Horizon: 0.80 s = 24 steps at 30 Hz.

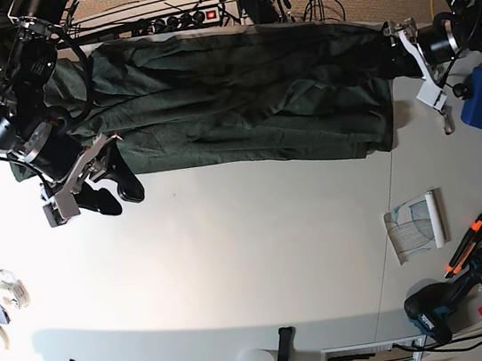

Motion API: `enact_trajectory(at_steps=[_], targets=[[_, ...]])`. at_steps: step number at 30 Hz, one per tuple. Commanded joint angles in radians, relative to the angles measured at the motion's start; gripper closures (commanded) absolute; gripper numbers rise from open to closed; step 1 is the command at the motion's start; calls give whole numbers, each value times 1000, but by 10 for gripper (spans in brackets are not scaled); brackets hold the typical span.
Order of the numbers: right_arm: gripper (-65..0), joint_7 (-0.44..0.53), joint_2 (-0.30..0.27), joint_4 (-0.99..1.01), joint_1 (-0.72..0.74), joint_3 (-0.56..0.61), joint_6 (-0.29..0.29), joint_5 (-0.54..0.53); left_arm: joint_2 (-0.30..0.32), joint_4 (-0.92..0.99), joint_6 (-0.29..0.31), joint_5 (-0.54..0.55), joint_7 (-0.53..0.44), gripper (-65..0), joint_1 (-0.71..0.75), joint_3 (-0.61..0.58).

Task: Layout the t-shirt on the table in an organized manner, then fold the t-shirt properly
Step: 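Grasp the shirt end with the left gripper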

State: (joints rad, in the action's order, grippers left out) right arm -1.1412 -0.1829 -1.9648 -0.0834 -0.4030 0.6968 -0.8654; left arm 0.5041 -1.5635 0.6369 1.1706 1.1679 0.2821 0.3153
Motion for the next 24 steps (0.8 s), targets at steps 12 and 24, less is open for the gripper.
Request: enact_trajectory(at_steps=[12, 24], targets=[[-301, 22, -11, -17, 11, -4, 1, -24, 13, -19, -12, 0, 17, -378, 1, 174], [-301, 22, -11, -17, 11, -4, 1, -24, -6, -18, -52, -86, -84, -378, 1, 165]])
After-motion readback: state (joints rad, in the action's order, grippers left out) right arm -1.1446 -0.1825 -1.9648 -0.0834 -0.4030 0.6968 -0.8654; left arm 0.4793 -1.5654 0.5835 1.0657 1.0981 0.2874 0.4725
